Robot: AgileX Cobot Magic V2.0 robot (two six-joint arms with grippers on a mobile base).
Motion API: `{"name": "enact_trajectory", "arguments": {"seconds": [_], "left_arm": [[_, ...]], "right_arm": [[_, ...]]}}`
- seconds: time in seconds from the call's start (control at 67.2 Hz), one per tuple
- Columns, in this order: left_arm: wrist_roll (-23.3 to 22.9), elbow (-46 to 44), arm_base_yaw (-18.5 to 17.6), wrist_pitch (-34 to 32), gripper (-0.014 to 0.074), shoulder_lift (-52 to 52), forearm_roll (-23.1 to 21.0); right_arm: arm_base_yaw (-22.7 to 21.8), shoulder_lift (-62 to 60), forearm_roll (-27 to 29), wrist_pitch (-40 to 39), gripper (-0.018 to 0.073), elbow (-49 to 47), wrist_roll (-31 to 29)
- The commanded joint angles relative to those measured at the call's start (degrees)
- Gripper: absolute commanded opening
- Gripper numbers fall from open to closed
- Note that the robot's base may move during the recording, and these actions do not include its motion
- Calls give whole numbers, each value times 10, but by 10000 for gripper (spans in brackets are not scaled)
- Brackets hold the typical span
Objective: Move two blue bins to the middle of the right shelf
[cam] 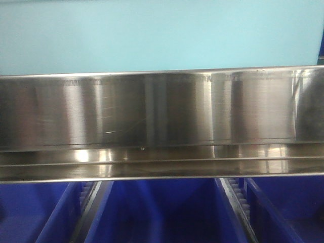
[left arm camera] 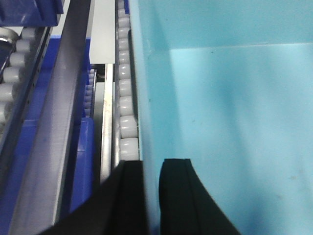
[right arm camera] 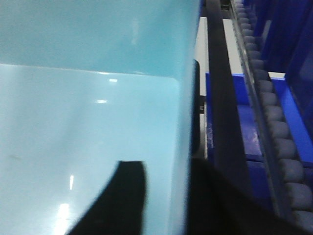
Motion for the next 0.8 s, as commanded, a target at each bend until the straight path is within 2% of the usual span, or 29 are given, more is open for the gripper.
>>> {"name": "enact_trajectory", "arguments": {"seconds": [0.0, 0.074, 0.119, 0.193, 0.312, 0.372, 0.476, 0.565, 0.684, 0.789], "left_arm": [[3, -7, -6, -27, 156, -4, -14], [3, -19, -6, -15, 269, -4, -14], [3, -28, -6, -3, 325, -4, -14], [3, -43, -6, 13, 359, -4, -11], [3, -74, -6, 52, 360, -4, -13], [3, -94, -6, 85, 360, -4, -21], [20, -136, -2, 167, 360, 1, -57], [61, -172, 10, 229, 354, 13, -103], [95, -211, 33, 304, 341, 38, -154], [115, -221, 47, 304, 337, 50, -186]], "right_arm": [[5, -7, 5, -32, 280, 0, -5], [5, -8, 5, -7, 354, -12, -5], [5, -8, 5, 7, 357, -24, -5], [5, -8, 5, 40, 350, -49, -5], [5, -8, 29, 112, 350, -92, -6], [5, -7, 60, 156, 350, -116, -29], [5, 5, 130, 249, 350, -159, -87], [5, 16, 146, 315, 350, -185, -102], [5, 29, 159, 317, 350, -205, -115], [-6, 34, 215, 317, 350, -203, -145]]}}
